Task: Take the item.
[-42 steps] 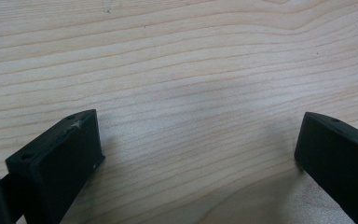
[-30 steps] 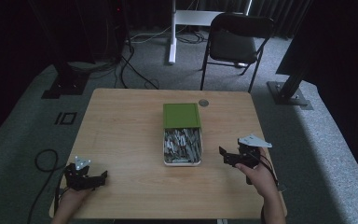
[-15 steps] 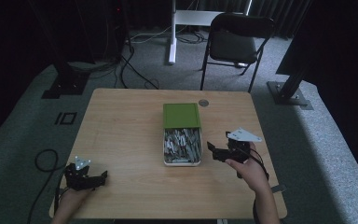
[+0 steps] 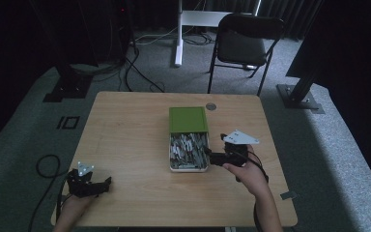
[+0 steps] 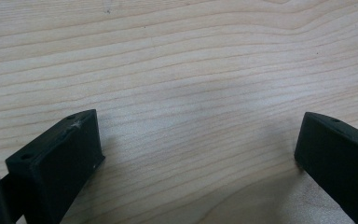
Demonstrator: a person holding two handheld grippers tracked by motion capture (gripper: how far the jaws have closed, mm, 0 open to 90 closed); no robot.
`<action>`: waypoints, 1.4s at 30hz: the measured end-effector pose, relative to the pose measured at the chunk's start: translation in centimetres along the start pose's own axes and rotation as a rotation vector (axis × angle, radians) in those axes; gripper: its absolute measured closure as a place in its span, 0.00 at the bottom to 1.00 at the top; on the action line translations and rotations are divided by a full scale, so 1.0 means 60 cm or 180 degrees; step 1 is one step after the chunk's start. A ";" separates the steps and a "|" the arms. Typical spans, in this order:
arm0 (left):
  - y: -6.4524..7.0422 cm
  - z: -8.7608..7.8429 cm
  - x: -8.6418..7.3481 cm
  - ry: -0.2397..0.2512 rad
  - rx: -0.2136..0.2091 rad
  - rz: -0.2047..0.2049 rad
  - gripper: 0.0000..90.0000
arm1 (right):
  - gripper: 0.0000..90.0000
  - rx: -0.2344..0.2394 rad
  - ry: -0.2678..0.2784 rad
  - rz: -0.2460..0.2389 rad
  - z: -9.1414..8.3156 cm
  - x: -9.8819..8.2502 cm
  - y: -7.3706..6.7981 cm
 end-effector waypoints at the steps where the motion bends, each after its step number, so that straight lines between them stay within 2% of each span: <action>1: 0.000 0.000 0.000 0.0001 0.0000 0.0000 0.01 | 0.20 0.0048 0.0001 -0.0003 0.003 0.003 -0.009; 8: 0.000 0.000 0.000 0.0000 0.0001 0.0002 0.01 | 0.22 0.0161 0.0011 -0.0062 0.017 0.011 -0.038; 12: 0.000 0.000 0.000 -0.0004 0.0002 0.0010 0.01 | 0.25 0.0255 0.0001 -0.0152 0.027 0.014 -0.056; 14: 0.000 0.000 0.000 -0.0002 0.0000 0.0003 0.01 | 0.30 0.0363 -0.0030 -0.0201 0.033 0.016 -0.068; 15: 0.000 0.000 0.000 0.0000 0.0001 0.0004 0.01 | 0.30 0.0363 -0.0030 -0.0201 0.033 0.016 -0.068; 17: 0.000 0.000 0.000 0.0000 0.0001 0.0004 0.01 | 0.38 0.0433 -0.0069 -0.0222 0.038 0.016 -0.077; 20: 0.000 0.000 0.000 0.0002 0.0000 0.0004 0.01 | 0.39 0.0589 -0.0183 -0.0231 0.048 0.013 -0.094; 25: 0.000 0.000 0.000 0.0004 0.0000 0.0003 0.01 | 0.49 0.0587 -0.0215 -0.0221 0.064 0.010 -0.103; 27: 0.000 0.000 0.000 0.0006 0.0000 0.0004 0.01 | 0.59 0.0551 -0.0215 -0.0198 0.075 0.007 -0.105; 32: 0.000 0.000 0.000 0.0008 0.0000 0.0002 0.01 | 0.64 0.0544 -0.0210 -0.0197 0.083 0.006 -0.111; 33: 0.000 0.000 0.000 0.0005 0.0000 0.0004 0.01 | 0.66 0.0506 -0.0239 -0.0255 0.089 0.004 -0.113; 35: 0.000 0.000 0.000 0.0003 0.0002 0.0009 0.01 | 0.68 0.0480 -0.0296 -0.0246 0.094 0.000 -0.114; 39: 0.000 0.000 0.000 0.0000 0.0000 0.0006 0.01 | 0.78 0.0447 -0.0305 -0.0313 0.101 -0.006 -0.119; 42: 0.000 0.000 0.000 0.0000 -0.0001 0.0005 0.01 | 0.83 0.0432 -0.0322 -0.0333 0.103 -0.009 -0.123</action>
Point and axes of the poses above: each handheld gripper's, and its own axes: z roughly forward along the jaws, x roughly out of its top, y roughly to its right, the point moved 7 cm from there along z, roughly forward along the jaws, and after that the axes turned 10 degrees about -x, right-handed, at the moved point
